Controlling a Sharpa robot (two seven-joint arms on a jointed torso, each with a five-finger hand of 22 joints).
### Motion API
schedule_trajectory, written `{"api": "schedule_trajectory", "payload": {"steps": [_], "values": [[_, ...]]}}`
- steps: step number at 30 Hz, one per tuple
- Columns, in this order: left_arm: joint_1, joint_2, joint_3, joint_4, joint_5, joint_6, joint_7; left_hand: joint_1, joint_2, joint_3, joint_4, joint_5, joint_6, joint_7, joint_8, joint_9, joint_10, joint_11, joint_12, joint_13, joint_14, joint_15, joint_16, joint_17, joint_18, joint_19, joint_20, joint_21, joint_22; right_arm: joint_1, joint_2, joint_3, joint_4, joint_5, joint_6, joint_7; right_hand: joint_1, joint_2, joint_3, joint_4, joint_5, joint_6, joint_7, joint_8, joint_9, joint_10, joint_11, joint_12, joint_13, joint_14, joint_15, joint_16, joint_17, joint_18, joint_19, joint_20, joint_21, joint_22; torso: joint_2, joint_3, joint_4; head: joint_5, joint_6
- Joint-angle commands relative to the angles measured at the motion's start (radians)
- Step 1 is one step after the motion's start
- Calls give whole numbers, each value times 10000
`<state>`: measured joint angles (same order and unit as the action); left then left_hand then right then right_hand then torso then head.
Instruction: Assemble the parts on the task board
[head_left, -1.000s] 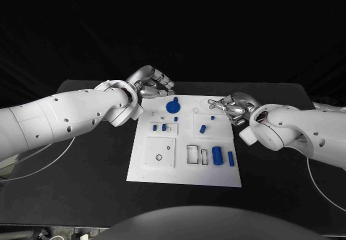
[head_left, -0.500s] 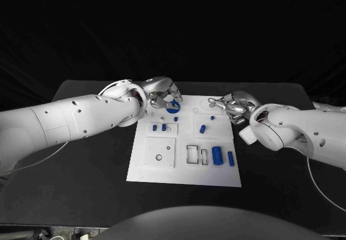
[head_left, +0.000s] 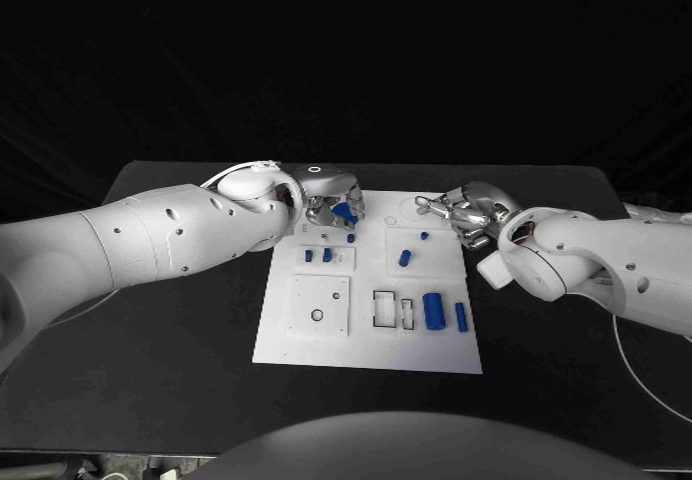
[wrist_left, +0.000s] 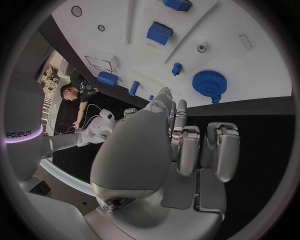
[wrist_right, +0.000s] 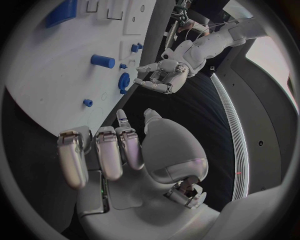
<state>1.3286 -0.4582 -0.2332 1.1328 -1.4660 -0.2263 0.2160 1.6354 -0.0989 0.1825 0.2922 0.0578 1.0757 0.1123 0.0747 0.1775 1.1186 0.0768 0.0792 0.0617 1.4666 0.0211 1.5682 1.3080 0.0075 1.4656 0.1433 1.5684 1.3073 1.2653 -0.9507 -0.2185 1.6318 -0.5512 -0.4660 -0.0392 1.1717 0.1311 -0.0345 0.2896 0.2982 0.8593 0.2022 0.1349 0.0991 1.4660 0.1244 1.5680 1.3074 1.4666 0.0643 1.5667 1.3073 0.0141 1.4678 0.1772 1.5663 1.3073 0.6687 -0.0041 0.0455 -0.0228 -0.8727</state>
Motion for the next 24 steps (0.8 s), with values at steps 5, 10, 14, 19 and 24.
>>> {"api": "schedule_trajectory", "payload": {"steps": [5, 10, 14, 19, 24], "values": [[-16, 83, 5, -67, -592, 763, -44, -13, -78, 64, 4, -58, -45, -79, -113, -90, -103, -138, -153, -15, 1042, -119, 26, 2628, -75, 1051, -87, 24, 2635, -7, -6, -2, 3, -24, 112, -18, 66, 21, -66, -16, 31, 4, -1, 38, 11, 1048, 64, 28, 2634, 1042, 69, 41, 2635, -141, 1030, 37, 45, 2635, 1, -3, 18, 5, 1], [-23, 156, 4, -153, -672, 949, -58, 56, -101, 129, -15, -58, -132, -94, -123, -148, -217, -158, -185, -17, 1042, -143, 26, 2628, -75, 1051, -95, 24, 2635, -7, 10, -2, -6, -28, 128, -44, 66, 21, -66, -16, 31, 4, -1, 38, 11, 1048, 64, 28, 2634, 1042, 69, 41, 2635, -141, 1030, 37, 45, 2635, -10, -8, 7, 6, 1], [-37, 207, 2, -188, -850, 1093, -44, 108, -131, 164, -24, -57, -166, -106, -119, -177, -283, -171, -188, -17, 1042, -166, 26, 2628, -75, 1051, -100, 24, 2635, -7, 20, -2, -11, -31, 127, -54, 64, 40, -72, -6, 27, -9, 3, 35, 9, 1048, 66, 28, 2634, 1042, 70, 41, 2635, -141, 1030, 37, 45, 2635, 2, -7, 6, 3, 1], [-63, 282, -17, -233, -1071, 1171, -69, 277, -141, 297, -41, -56, -209, -146, -108, -233, -394, -218, -183, -15, 1042, -222, 26, 2628, -75, 1051, -109, 24, 2635, -7, 21, -2, -6, -36, 130, -70, 63, 44, -74, -4, 27, -11, 4, 35, 8, 1048, 67, 28, 2634, 1042, 71, 41, 2635, -141, 1030, 37, 45, 2635, 8, -9, 10, -2, 1], [-94, 365, -28, -299, -1291, 1227, -199, 446, -169, 442, -54, -56, -271, -162, -111, -291, -494, -241, -183, -16, 1042, -235, 26, 2628, -75, 1051, -116, 24, 2635, -7, 26, -2, -2, -40, 148, -95, 63, 44, -74, -4, 27, -11, 4, 35, 8, 1048, 67, 28, 2634, 1042, 71, 41, 2635, -141, 1030, 37, 45, 2635, 2, -9, 7, -1, 1]]}}
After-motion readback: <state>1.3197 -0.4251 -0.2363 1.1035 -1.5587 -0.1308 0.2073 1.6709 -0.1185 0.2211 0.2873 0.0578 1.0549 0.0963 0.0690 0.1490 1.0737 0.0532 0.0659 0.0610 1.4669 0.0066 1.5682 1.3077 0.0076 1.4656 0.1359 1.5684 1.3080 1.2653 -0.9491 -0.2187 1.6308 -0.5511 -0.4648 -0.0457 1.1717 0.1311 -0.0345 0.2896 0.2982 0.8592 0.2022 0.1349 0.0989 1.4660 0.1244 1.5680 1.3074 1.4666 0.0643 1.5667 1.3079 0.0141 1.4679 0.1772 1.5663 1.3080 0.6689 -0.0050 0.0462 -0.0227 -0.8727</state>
